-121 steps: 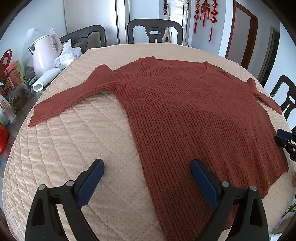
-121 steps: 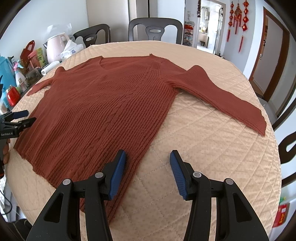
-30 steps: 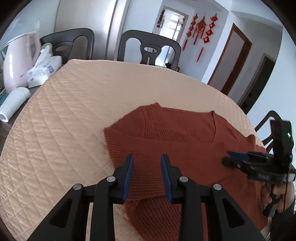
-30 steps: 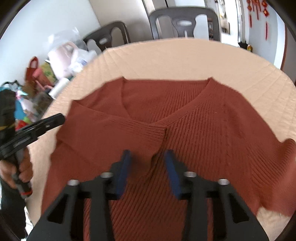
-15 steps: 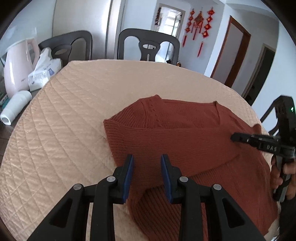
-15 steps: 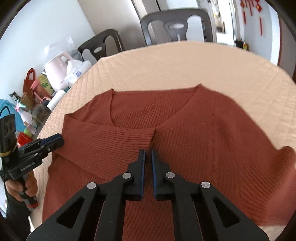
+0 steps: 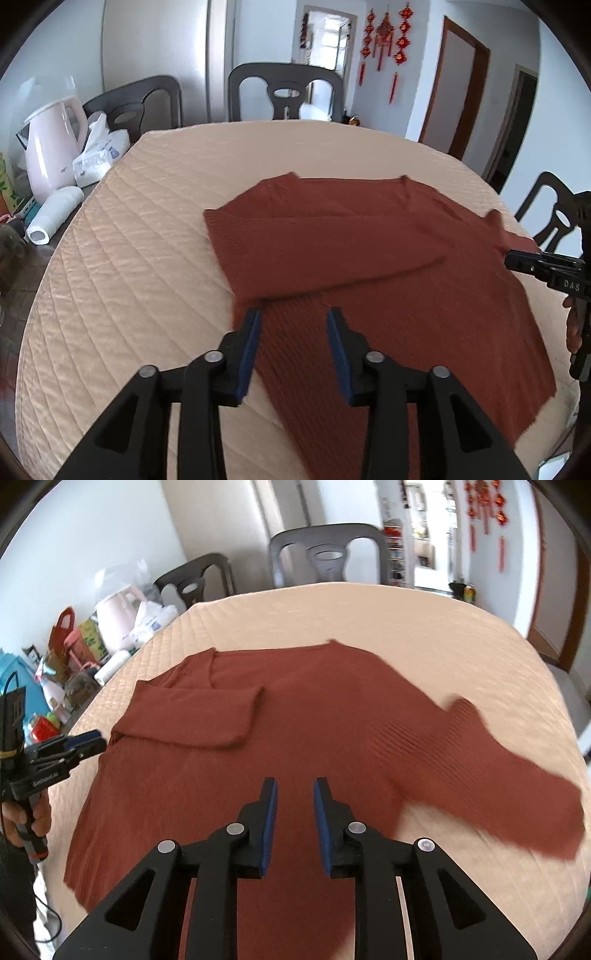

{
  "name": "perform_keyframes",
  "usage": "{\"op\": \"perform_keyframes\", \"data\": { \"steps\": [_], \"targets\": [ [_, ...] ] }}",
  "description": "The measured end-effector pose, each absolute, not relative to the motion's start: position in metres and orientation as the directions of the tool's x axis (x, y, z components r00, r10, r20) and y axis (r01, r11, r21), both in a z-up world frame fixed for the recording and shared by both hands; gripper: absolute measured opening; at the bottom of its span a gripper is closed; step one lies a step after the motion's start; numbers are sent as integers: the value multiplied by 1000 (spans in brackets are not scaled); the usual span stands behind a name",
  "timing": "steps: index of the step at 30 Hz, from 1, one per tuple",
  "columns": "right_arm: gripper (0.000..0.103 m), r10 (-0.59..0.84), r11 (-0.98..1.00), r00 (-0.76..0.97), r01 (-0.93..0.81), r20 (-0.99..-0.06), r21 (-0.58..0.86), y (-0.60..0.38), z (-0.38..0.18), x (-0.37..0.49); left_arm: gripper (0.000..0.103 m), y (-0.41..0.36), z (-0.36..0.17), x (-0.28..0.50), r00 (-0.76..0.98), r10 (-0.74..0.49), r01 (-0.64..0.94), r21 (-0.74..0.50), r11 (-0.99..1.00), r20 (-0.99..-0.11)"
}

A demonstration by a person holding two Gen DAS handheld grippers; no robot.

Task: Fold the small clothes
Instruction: 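Reach the right tool to the other sleeve cuff and close on it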

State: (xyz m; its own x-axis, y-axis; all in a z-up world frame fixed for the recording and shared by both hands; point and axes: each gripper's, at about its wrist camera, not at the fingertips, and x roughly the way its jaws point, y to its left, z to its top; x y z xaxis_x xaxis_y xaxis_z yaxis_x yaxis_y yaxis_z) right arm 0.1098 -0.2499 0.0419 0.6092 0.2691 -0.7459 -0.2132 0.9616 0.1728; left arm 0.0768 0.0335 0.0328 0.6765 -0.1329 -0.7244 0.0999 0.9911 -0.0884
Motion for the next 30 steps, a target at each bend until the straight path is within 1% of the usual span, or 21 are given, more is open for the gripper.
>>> {"op": "perform_keyframes", "data": {
  "steps": [1,2,4,11,13,17,19,23,28,29,30],
  "targets": [
    [24,262,964,615,-196,-743,178,-258,43,105,45,28,35,71,680,-144,114,-90,989,-719],
    [35,253,967,623,-174,-740,184,-268,44,98,46,24,37,67,682,-158,125,-98,987,-714],
    [47,239,970,637,-128,-733,206,-287,45,89,52,17,40,64,686,-183,138,-121,983,-705],
    [47,170,953,636,88,-753,290,-349,31,75,53,-6,35,75,679,-194,164,-111,980,-708],
    [47,156,936,642,145,-750,320,-365,29,75,53,-7,30,80,673,-174,154,-94,984,-719],
    [47,126,894,651,252,-749,369,-394,22,74,53,-4,16,84,647,-165,136,-101,986,-744],
    [47,156,859,670,270,-725,434,-406,20,77,53,-3,10,84,637,-160,130,-100,986,-754],
    [47,124,835,680,322,-722,446,-410,20,90,53,-5,5,81,637,-157,130,-96,987,-754],
    [47,110,782,712,368,-693,502,-423,18,101,54,-2,4,82,635,-170,129,-113,985,-753],
    [41,108,775,719,372,-687,511,-431,16,95,54,-2,4,82,635,-172,129,-115,985,-753],
    [33,102,774,722,375,-684,510,-431,16,97,54,-2,4,82,635,-173,129,-117,985,-753]
  ]
}}
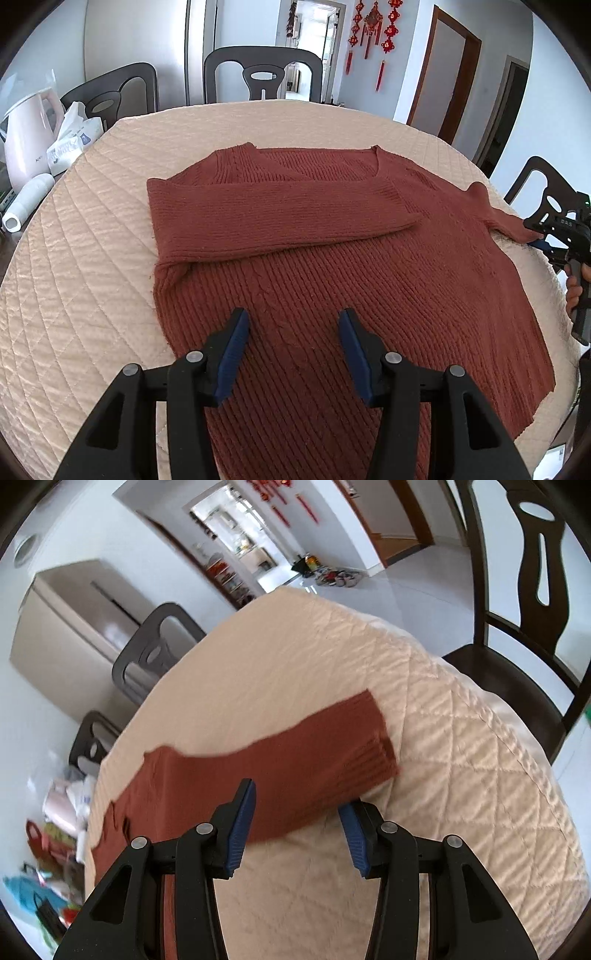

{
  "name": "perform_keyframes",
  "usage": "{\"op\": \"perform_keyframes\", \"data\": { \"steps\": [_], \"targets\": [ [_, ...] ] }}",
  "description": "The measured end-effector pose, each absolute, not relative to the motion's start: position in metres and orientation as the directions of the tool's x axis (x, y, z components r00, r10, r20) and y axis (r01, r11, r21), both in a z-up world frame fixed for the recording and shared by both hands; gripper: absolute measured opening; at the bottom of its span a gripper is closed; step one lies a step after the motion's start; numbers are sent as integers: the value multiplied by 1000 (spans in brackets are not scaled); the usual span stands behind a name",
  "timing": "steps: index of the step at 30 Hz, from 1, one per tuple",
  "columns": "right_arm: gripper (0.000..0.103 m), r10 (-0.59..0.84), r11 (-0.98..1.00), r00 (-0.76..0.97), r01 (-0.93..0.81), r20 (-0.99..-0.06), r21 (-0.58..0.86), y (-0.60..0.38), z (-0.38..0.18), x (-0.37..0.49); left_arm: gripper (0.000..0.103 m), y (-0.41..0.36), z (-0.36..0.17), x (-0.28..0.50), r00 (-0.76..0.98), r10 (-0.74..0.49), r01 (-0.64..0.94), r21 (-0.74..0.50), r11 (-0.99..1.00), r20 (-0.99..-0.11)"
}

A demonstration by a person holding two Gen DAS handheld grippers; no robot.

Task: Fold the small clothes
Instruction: 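Reach the right tool to the other sleeve cuff and close on it, then fold the held sleeve across the body and open the right tool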

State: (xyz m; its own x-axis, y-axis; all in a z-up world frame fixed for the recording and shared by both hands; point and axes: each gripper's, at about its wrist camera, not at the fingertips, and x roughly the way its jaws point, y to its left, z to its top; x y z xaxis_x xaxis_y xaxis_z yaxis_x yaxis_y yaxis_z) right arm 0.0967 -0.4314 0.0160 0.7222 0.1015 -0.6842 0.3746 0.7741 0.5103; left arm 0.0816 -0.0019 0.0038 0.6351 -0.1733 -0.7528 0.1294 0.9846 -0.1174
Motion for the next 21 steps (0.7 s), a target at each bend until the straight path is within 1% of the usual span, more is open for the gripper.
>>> {"op": "perform_keyframes", "data": {
  "steps": [1,2,4,8,12,14,18,21],
  "targets": [
    [9,91,776,721,381,-687,503,-432,15,99,54,-2,4,82,635,-175,130,-119,984,-753],
    [5,91,773,716,387,-692,503,-433,13,101,55,-1,4,82,635,-176,130,-121,984,-752],
    [5,107,776,721,370,-685,511,-430,16,104,55,-1,4,81,635,-179,131,-124,984,-752],
    [5,144,839,759,247,-634,486,-395,44,111,56,-2,4,81,634,-178,133,-120,984,-753],
    [5,243,879,767,84,-593,469,-342,69,125,56,-2,5,80,635,-181,134,-123,983,-751],
    [5,293,888,757,10,-584,459,-314,72,132,56,-1,6,79,636,-184,133,-128,983,-749],
    [5,407,888,695,-149,-593,435,-245,70,155,56,4,12,75,640,-187,123,-141,982,-745],
    [5,481,868,621,-240,-619,434,-199,51,172,56,10,19,72,652,-186,116,-145,983,-735]
  ]
}}
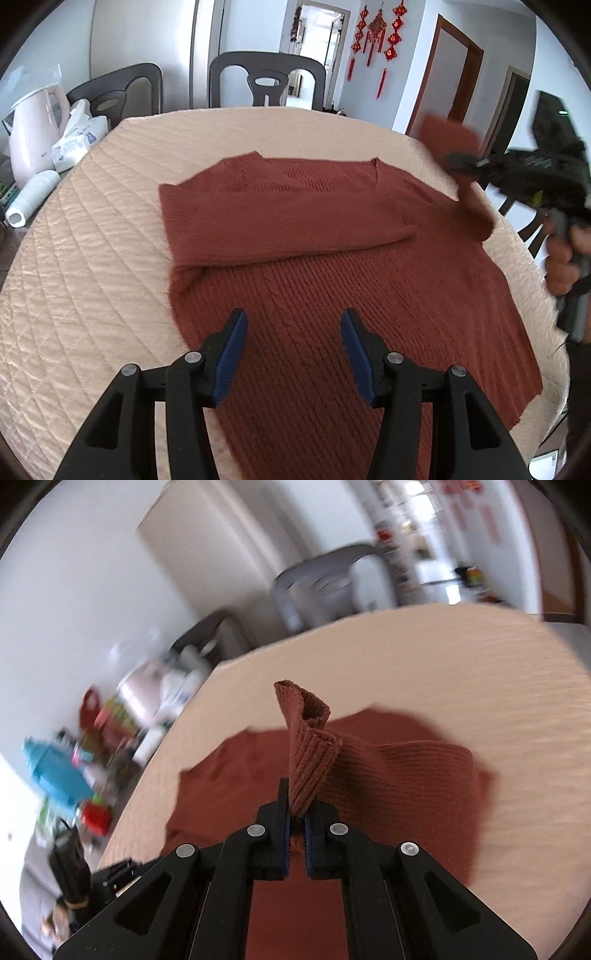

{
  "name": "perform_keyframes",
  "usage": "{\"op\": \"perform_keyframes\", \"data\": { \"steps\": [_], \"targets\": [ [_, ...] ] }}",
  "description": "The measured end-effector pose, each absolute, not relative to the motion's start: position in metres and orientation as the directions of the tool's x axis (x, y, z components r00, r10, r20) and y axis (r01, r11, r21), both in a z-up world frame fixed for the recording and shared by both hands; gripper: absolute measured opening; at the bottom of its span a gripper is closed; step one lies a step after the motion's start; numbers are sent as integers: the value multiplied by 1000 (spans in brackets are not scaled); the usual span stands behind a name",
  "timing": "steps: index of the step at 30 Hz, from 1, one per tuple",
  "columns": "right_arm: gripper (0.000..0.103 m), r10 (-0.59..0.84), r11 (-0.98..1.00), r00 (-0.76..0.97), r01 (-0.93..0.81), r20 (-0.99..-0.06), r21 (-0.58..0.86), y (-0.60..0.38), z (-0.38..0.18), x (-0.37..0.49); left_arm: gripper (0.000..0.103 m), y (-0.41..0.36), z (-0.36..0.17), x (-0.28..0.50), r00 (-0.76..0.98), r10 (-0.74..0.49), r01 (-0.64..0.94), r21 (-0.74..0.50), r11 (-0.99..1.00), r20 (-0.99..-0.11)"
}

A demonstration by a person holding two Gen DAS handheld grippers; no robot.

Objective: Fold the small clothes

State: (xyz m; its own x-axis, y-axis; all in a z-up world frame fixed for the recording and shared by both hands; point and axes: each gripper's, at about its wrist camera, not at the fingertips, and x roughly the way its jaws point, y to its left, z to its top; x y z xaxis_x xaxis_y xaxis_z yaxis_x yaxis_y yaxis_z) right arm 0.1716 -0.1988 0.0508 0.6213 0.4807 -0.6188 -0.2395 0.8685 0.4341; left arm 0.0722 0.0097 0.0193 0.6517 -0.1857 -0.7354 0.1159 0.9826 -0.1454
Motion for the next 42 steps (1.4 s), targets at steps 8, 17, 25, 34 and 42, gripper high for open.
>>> {"op": "perform_keyframes", "data": {
  "steps": [8,17,25,34,42],
  "targets": [
    [18,525,850,470,-333,-709,408,-146,0,179,56,24,44,73,685,-181,95,-159,983,-706],
    [18,464,885,576,-324,-673,333,-203,27,141,56,-19,61,125,665,-272,199,-186,962,-695],
    [18,368,925,633,-178,-681,336,-253,22,152,42,-51,18,187,537,-330,233,-240,942,-776],
    [18,316,942,637,-120,-703,315,-272,13,171,5,-53,34,185,610,-366,287,-235,929,-703],
    [17,281,953,631,-94,-723,289,-279,6,180,10,-44,12,191,578,-314,230,-219,948,-753]
  ]
}}
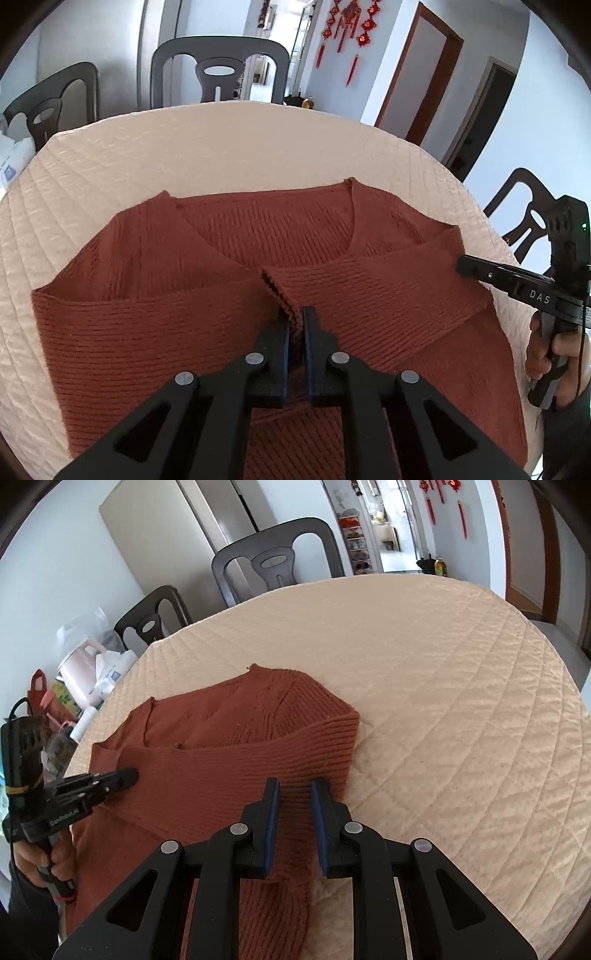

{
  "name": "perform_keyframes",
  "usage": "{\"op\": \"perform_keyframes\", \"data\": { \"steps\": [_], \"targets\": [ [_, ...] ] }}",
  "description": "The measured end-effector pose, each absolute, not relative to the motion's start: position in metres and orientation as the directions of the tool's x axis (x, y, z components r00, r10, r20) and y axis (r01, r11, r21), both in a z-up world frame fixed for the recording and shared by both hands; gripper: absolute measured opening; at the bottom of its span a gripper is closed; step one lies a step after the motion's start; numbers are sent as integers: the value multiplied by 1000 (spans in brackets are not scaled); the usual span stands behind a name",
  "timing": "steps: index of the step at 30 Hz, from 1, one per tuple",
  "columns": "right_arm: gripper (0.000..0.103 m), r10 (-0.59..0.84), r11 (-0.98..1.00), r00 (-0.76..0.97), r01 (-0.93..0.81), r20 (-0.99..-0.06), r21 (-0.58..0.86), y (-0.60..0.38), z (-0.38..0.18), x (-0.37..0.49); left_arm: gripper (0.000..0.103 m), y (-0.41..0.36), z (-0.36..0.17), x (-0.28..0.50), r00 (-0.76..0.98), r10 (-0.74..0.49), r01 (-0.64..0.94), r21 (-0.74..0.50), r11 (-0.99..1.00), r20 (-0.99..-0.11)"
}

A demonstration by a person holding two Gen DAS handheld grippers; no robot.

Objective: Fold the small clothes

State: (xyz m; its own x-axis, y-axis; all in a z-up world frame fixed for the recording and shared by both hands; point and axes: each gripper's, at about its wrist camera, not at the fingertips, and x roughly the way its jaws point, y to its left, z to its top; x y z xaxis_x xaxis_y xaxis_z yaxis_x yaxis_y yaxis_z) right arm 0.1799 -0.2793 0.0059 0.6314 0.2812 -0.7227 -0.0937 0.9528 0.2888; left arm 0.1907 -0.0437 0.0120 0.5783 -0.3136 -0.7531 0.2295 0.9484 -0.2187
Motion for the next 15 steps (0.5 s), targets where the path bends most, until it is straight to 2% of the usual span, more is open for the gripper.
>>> {"op": "perform_keyframes", "data": {
  "steps": [6,8,12,15],
  "targets": [
    [17,256,960,652,-81,-714,270,-285,17,184,11,-38,32,181,640,-263,203,-172,964,-721],
    [17,248,963,649,-81,-719,259,-285,16,193,14,-39,35,185,648,-257,192,-173,966,-716],
    [16,227,970,628,-79,-745,229,-285,7,205,16,-45,17,206,599,-218,175,-141,975,-770],
    [16,206,976,629,-73,-749,207,-284,16,192,16,-41,16,194,608,-217,179,-135,975,-763]
  ]
}}
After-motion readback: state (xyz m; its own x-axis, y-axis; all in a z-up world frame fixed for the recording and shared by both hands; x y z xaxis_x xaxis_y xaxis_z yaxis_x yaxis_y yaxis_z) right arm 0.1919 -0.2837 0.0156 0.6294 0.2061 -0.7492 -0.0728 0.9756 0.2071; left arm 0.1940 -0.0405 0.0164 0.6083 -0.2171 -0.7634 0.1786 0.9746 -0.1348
